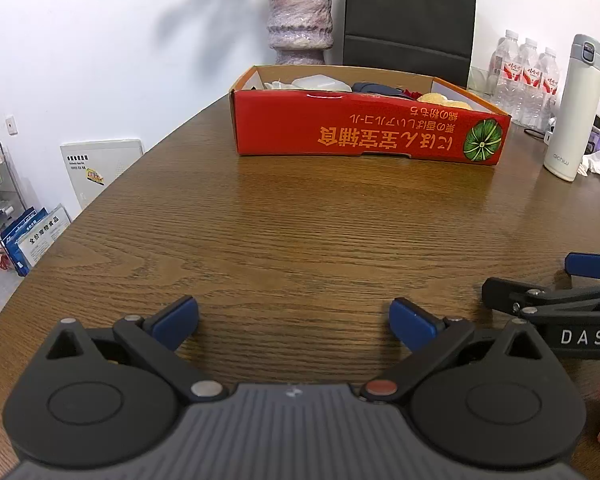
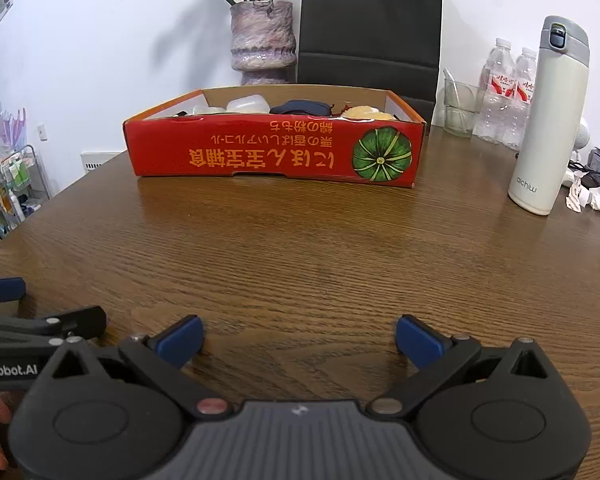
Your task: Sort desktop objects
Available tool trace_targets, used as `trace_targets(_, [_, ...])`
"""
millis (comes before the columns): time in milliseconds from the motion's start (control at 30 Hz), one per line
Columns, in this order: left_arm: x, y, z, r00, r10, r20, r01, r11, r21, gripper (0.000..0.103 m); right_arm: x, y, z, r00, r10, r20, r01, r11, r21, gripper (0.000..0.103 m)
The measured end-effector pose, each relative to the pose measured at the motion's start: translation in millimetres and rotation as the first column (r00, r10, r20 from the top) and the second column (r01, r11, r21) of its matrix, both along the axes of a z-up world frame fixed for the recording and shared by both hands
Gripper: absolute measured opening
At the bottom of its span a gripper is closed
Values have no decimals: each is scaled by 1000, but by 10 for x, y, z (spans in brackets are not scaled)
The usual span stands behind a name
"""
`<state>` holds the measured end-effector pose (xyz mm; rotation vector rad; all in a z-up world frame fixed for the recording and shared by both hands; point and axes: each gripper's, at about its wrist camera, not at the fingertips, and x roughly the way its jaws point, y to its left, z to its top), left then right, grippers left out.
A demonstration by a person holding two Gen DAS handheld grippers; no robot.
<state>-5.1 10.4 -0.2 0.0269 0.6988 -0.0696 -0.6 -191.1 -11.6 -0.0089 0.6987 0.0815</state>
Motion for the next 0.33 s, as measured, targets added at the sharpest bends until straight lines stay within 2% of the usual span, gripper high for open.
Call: trace_targets(333, [0,1,0,1000,0,0,0,1000,0,103,-41,-5,-7,1000,-10,1,10,1000,1,103])
